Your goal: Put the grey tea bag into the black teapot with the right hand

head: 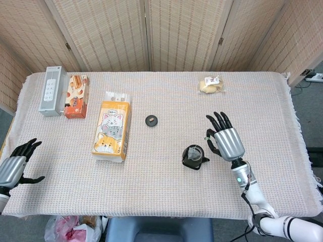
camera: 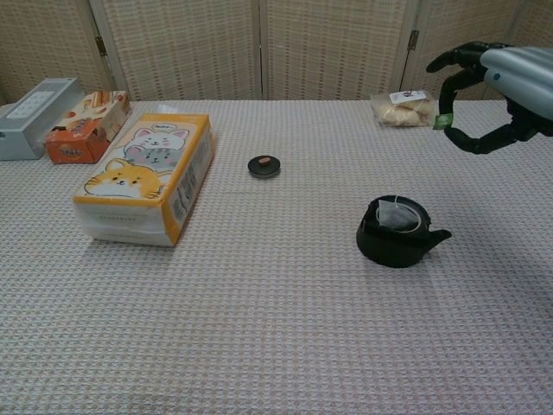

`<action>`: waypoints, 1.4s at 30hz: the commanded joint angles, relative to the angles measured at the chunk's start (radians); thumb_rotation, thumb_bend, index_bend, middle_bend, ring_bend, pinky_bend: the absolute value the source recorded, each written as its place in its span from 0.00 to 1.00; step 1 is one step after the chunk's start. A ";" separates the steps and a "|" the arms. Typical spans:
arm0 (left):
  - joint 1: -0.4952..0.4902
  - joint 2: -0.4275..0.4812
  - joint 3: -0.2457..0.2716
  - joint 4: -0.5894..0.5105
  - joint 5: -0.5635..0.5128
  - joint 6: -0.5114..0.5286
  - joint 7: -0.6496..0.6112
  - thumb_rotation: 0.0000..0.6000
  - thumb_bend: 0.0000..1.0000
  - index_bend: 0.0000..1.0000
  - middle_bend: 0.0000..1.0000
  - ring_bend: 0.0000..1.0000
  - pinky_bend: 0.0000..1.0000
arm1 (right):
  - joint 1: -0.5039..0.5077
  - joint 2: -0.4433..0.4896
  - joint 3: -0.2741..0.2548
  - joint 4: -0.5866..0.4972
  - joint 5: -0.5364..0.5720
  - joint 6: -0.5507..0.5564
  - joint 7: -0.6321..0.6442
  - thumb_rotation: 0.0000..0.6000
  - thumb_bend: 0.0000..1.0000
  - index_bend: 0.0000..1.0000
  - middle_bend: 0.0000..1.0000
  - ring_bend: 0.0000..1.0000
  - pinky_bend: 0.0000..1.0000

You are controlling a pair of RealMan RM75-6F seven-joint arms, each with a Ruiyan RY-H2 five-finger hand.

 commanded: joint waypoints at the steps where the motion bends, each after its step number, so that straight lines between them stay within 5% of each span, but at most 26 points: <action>1: -0.002 -0.001 0.000 -0.001 -0.001 -0.004 0.004 1.00 0.14 0.01 0.00 0.00 0.09 | -0.002 -0.008 -0.010 0.030 0.023 -0.025 0.026 1.00 0.40 0.62 0.13 0.00 0.00; 7: -0.005 -0.005 -0.001 -0.002 -0.007 -0.013 0.014 1.00 0.14 0.01 0.00 0.00 0.09 | -0.009 -0.024 -0.021 0.095 0.052 -0.057 0.094 1.00 0.39 0.62 0.13 0.00 0.00; 12: -0.009 -0.008 -0.001 0.000 -0.011 -0.022 0.021 1.00 0.14 0.01 0.00 0.00 0.09 | -0.011 -0.032 -0.012 0.137 0.078 -0.065 0.108 1.00 0.37 0.51 0.12 0.00 0.00; 15: -0.010 -0.009 -0.002 0.000 -0.014 -0.026 0.023 1.00 0.14 0.01 0.00 0.00 0.09 | -0.016 -0.025 -0.009 0.136 0.095 -0.070 0.101 1.00 0.33 0.38 0.10 0.00 0.00; 17: -0.011 -0.010 -0.002 0.001 -0.016 -0.029 0.025 1.00 0.14 0.01 0.00 0.00 0.09 | -0.021 -0.009 -0.008 0.127 0.111 -0.078 0.091 1.00 0.29 0.13 0.03 0.00 0.00; 19: -0.011 -0.010 -0.002 0.000 -0.017 -0.030 0.029 1.00 0.14 0.01 0.00 0.00 0.09 | -0.030 0.029 -0.014 0.107 0.133 -0.093 0.067 1.00 0.26 0.01 0.00 0.00 0.00; 25: -0.008 -0.010 -0.001 -0.010 -0.011 -0.019 0.041 1.00 0.14 0.01 0.00 0.00 0.09 | -0.052 0.110 -0.007 0.029 0.159 -0.093 0.067 1.00 0.23 0.00 0.00 0.00 0.00; 31: -0.002 -0.006 -0.001 -0.020 -0.003 0.001 0.049 1.00 0.14 0.01 0.00 0.00 0.09 | -0.041 0.299 -0.044 -0.183 0.102 -0.167 0.051 1.00 0.25 0.00 0.00 0.00 0.00; 33: 0.001 -0.004 -0.001 -0.025 0.001 0.008 0.050 1.00 0.14 0.01 0.00 0.00 0.09 | -0.025 0.372 -0.058 -0.267 0.082 -0.199 -0.011 1.00 0.31 0.00 0.00 0.05 0.07; 35: 0.006 -0.002 -0.001 -0.028 0.000 0.017 0.057 1.00 0.14 0.01 0.00 0.00 0.09 | -0.007 0.434 -0.068 -0.350 0.083 -0.239 -0.056 1.00 0.42 0.00 0.00 0.30 0.39; 38: 0.014 0.002 -0.005 -0.035 -0.005 0.034 0.064 1.00 0.14 0.01 0.00 0.00 0.09 | 0.036 0.532 -0.075 -0.458 0.121 -0.344 -0.081 1.00 0.59 0.00 0.00 0.61 0.70; 42: 0.025 0.005 -0.008 -0.044 -0.004 0.059 0.073 1.00 0.14 0.01 0.00 0.00 0.09 | 0.115 0.654 -0.064 -0.557 0.221 -0.512 -0.051 1.00 0.75 0.00 0.03 0.74 0.87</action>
